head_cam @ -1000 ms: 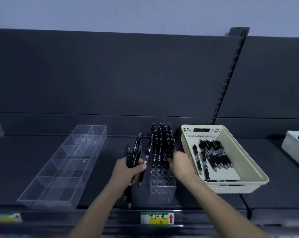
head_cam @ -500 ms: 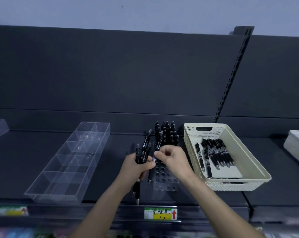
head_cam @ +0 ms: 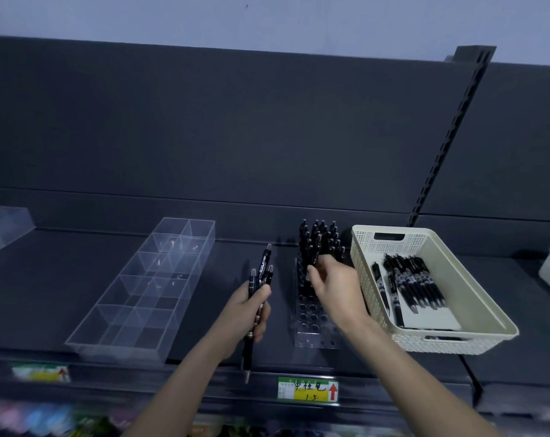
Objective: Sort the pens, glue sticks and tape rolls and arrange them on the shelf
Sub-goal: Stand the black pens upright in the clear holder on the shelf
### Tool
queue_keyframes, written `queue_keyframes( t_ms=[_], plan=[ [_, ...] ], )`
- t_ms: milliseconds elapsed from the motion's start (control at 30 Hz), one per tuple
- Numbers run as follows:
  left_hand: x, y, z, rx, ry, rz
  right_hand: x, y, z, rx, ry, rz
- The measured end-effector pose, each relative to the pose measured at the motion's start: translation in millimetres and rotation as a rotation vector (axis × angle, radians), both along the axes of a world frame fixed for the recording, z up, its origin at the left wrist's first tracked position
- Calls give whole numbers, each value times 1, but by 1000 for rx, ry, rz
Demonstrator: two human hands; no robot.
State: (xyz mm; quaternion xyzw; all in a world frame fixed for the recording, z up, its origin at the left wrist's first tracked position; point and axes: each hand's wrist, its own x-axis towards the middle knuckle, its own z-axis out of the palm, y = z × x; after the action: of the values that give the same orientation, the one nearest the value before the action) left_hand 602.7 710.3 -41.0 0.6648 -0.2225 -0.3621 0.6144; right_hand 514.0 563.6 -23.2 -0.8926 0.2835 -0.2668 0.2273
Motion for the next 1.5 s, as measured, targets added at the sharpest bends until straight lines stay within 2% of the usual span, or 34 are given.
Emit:
queue_keyframes(
  t_ms=[167, 433, 533, 667, 767, 867, 1000, 1200, 1367, 1500],
  plan=[
    [2, 1, 0, -37, -54, 21, 1, 5, -18, 14, 156, -2],
    [0, 1, 3, -53, -143, 21, 2, 6, -20, 44, 142, -46],
    [-4, -2, 6, -42, -183, -32, -7, 5, -15, 99, 48, -44],
    [-11, -10, 8, -53, -206, -104, -23, 10, 3, 335, -128, 4],
    [-18, -18, 11, -55, -215, -141, -27, 18, 11, 459, -143, 126],
    [-25, -25, 11, -38, -213, -172, -27, 16, 10, 538, -150, 130],
    [-26, -26, 8, -53, -127, -161, -34, 4, 12, 681, -274, 131],
    [-29, -30, 3, -15, -211, -72, -35, 6, 7, 587, -113, 129],
    [-12, -16, 0, 3, -265, 113, -34, -14, 23, 187, -91, -7],
    [-11, -15, -4, 5, -268, 98, -20, -12, 14, 73, 87, 56]
  ],
)
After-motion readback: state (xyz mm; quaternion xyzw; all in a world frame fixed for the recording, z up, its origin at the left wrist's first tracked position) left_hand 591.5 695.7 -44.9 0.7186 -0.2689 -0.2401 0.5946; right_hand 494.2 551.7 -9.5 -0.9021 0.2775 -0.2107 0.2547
